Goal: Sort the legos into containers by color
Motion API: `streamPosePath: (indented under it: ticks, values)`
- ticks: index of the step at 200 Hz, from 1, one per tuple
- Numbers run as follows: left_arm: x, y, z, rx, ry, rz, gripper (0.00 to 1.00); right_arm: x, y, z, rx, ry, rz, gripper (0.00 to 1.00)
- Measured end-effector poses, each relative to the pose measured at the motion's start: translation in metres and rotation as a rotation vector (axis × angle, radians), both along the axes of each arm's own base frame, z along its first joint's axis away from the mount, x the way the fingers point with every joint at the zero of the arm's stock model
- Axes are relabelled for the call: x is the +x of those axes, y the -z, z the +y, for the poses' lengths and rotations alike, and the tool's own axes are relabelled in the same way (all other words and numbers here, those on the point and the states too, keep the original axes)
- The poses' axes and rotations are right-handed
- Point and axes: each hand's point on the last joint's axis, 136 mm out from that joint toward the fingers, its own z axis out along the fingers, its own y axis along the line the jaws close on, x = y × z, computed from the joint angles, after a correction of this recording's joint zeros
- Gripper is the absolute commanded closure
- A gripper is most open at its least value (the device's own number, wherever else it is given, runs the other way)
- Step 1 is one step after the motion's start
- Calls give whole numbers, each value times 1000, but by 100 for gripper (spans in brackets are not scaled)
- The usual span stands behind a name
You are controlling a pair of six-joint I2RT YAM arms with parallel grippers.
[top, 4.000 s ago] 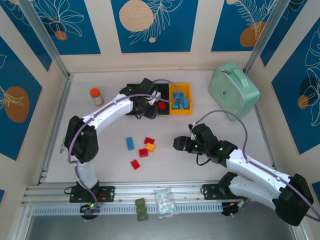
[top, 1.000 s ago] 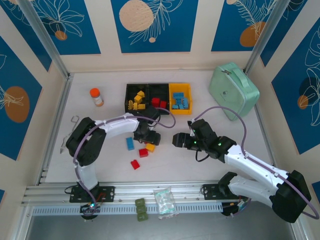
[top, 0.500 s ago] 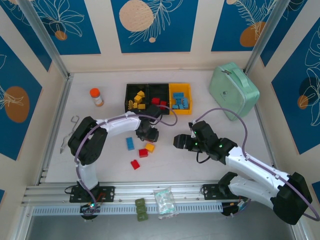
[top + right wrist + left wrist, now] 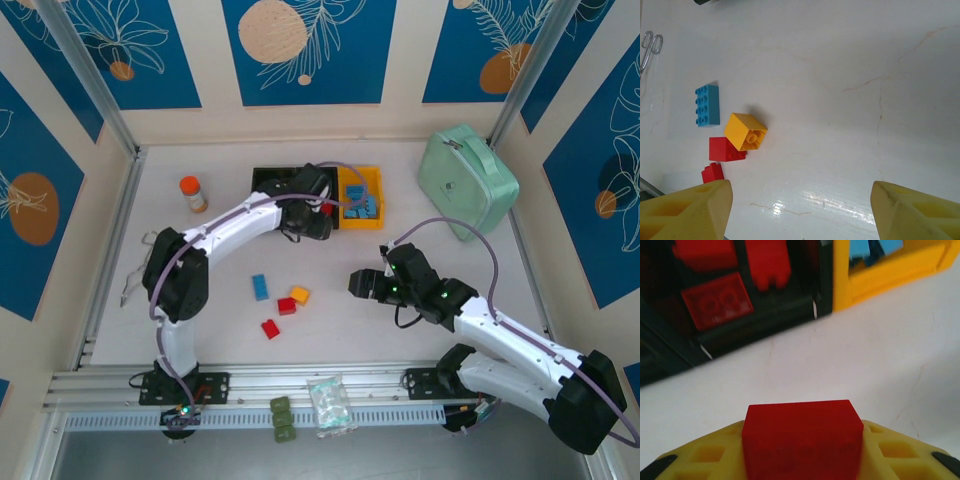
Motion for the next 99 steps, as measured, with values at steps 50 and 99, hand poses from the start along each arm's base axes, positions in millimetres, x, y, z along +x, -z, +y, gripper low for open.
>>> streamPosePath:
  ticks: [50,99]
  values:
    - [55,7,2,3,-50,-33,57,0,2,-1,0,6,6,27]
    - [102,13,-3,-13,-82,-69,56,-1,3,-1,0,10,11,27]
